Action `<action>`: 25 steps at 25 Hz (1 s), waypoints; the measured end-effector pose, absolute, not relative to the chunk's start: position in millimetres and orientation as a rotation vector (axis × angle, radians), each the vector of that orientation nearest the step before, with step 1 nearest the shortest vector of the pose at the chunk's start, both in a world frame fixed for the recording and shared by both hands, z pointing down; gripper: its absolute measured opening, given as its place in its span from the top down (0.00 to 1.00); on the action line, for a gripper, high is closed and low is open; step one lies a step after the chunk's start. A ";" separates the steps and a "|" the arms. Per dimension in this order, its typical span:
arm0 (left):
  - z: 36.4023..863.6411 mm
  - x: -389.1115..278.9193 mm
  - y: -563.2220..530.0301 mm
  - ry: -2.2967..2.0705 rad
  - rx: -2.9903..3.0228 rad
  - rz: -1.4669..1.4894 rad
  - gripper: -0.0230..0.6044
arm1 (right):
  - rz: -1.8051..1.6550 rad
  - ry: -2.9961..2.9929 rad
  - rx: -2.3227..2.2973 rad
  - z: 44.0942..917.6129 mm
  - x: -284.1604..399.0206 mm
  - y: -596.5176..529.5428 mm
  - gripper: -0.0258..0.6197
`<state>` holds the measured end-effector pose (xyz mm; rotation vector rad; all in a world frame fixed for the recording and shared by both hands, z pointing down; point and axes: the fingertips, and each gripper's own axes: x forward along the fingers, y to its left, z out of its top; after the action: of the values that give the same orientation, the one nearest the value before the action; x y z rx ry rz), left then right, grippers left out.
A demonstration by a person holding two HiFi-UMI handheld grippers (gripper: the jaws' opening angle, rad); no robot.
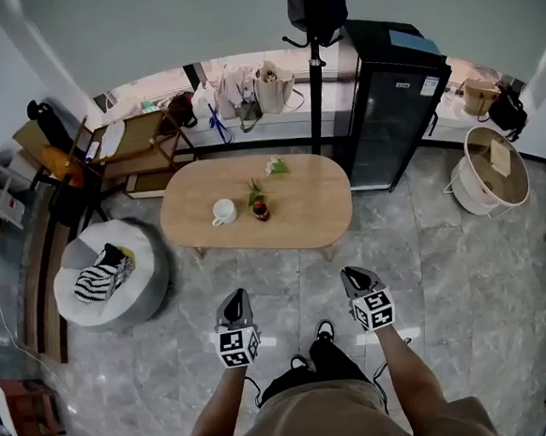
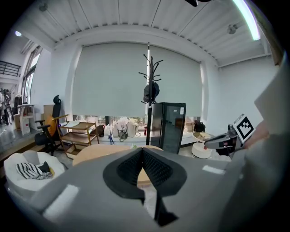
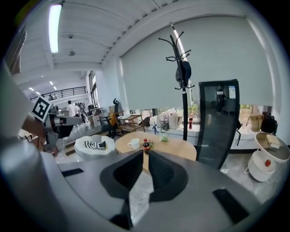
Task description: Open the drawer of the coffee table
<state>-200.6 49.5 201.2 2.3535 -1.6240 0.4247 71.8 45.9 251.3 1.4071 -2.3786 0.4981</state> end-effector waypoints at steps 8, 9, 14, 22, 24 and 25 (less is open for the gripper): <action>250.9 -174.3 -10.0 -1.632 2.307 0.463 0.97 | 0.556 -2.373 1.380 307.6 101.1 -23.1 0.95; 259.9 -171.7 -16.7 -1.625 2.299 0.461 0.97 | 0.569 -2.366 1.386 317.2 102.8 -28.8 0.95; 332.2 -165.9 -46.7 -1.580 2.272 0.457 0.97 | 0.602 -2.331 1.366 391.4 102.4 -56.5 0.95; 468.9 -175.1 -92.1 -1.624 2.265 0.427 0.97 | 0.633 -2.307 1.297 549.7 116.8 -99.8 0.82; 498.4 -181.9 -93.1 -1.635 2.254 0.421 0.97 | 0.644 -2.292 1.294 589.7 120.6 -101.2 0.81; 513.3 -182.9 -93.3 -1.632 2.256 0.427 0.97 | 0.654 -2.286 1.302 607.9 123.7 -102.9 0.81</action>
<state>-182.9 -93.3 513.3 2.2558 -1.6320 0.4268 123.7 -102.9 607.9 1.3016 -2.2860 0.6535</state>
